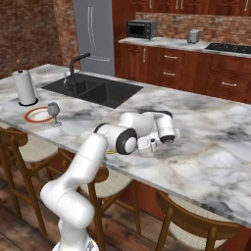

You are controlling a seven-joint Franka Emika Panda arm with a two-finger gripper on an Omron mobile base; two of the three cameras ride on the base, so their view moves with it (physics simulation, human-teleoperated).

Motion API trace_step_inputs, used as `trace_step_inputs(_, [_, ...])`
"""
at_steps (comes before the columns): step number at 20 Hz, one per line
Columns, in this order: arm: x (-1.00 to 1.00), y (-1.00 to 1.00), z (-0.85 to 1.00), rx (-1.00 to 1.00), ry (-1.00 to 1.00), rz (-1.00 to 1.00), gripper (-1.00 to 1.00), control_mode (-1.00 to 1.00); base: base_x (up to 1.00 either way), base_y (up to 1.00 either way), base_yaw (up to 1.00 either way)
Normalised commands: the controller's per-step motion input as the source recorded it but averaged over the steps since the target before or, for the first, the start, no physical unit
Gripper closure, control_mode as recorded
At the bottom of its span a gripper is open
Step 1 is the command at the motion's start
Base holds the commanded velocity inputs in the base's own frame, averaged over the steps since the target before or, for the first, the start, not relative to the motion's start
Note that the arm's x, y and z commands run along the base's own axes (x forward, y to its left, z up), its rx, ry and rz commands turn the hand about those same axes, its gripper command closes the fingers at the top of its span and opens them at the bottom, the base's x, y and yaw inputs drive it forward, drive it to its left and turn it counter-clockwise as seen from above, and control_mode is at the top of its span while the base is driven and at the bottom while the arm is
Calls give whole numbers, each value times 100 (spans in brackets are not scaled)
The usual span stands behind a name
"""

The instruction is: Retrieve the wine glasses from the counter and place one next to each plate.

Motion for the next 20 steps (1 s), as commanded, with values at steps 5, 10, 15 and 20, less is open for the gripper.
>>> trace_step_inputs(5, [0,-1,1,0,-5,0,-100,-100,0,0,0])
trace_step_inputs(10, [0,-17,1,0,0,-4,-100,-100,0,0,0])
trace_step_inputs(15, [0,-20,0,0,0,-13,-100,-100,0,0,0])
trace_step_inputs(20, [-2,-17,0,0,-1,-16,-100,-100,0,0,0])
